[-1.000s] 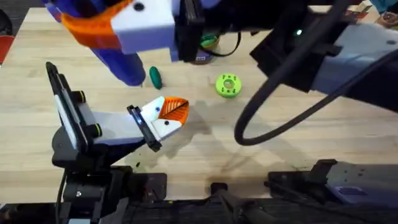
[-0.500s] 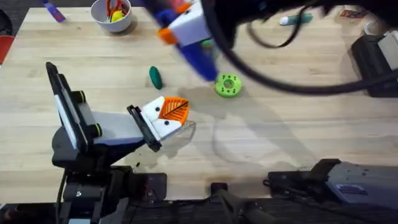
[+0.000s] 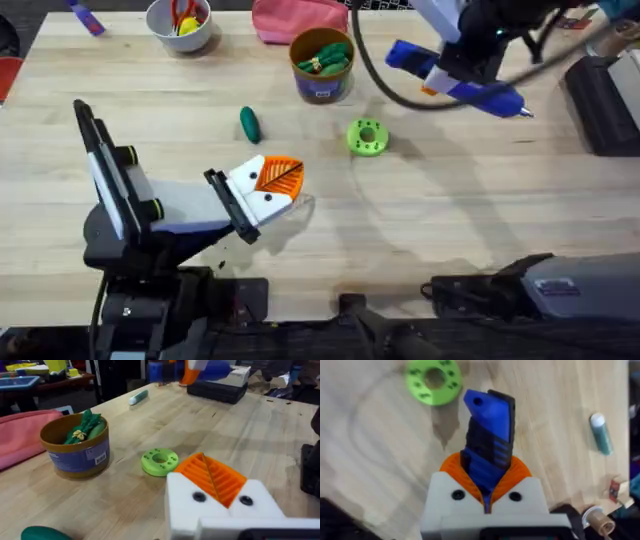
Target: Pick up the gripper from the table and insert it into the empty holder that is missing its gripper. Then pick up a screw, insert it into the mounting hole, and use the screwdriver to tighten it. Finally, clean up the table by picking up the vegetable and placing it into the bucket.
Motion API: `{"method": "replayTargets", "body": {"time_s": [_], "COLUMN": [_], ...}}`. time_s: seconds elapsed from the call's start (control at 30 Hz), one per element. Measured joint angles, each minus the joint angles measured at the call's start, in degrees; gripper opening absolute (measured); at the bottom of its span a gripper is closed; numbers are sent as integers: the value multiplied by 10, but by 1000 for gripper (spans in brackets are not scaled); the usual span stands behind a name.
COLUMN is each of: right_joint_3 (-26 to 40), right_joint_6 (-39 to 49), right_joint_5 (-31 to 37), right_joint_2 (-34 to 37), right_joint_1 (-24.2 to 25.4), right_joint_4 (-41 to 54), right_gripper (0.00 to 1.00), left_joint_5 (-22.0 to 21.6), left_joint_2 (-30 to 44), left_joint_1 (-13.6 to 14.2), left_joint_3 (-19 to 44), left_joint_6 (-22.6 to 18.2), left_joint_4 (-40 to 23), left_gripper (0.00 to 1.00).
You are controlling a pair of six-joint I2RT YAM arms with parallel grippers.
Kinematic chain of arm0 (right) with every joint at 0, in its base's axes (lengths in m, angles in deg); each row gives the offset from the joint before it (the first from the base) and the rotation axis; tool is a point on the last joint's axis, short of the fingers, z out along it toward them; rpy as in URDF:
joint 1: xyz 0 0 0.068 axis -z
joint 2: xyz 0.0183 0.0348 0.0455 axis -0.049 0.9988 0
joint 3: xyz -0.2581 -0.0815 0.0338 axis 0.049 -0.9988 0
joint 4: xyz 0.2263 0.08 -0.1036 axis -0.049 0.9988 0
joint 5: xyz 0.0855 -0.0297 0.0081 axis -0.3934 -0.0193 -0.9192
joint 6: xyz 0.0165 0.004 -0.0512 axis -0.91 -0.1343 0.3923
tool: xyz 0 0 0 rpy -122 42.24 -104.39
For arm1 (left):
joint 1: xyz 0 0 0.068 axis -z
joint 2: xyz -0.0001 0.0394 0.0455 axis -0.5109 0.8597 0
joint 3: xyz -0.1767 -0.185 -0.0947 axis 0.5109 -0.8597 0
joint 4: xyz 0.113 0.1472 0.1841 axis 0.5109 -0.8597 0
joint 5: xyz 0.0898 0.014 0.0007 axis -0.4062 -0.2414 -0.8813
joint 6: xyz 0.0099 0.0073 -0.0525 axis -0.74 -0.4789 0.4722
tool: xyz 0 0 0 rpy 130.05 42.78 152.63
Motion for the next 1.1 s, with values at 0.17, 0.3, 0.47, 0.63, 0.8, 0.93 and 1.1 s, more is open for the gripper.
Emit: {"method": "replayTargets", "body": {"time_s": [0.17, 0.3, 0.47, 0.63, 0.8, 0.93, 1.1], "right_joint_3": [-56, -141, -241, -283, -286, -286, -291], "right_joint_6": [38, 56, 80, 101, 105, 113, 106], "right_joint_5": [13, 16, 19, 20, 24, 34, 37], "right_joint_2": [66, 106, 115, 106, 104, 97, 73], "right_joint_1": [72, 124, 172, 184, 184, 184, 166], "right_joint_4": [-61, -156, -259, -303, -306, -320, -308], "right_gripper": [25, 25, 25, 25, 163, 734, 989], "left_joint_5": [-1, -1, -2, -3, -3, -3, -3], "left_joint_2": [0, 0, 0, 0, 0, 0, 0], "left_joint_1": [0, 0, 0, 0, 0, 0, 0], "left_joint_3": [0, 0, 0, 0, 0, 0, 0], "left_joint_6": [0, 0, 0, 0, 0, 0, 0], "left_joint_4": [0, 0, 0, 0, 0, 0, 0], "left_gripper": [20, 20, 20, 20, 20, 20, 20]}}
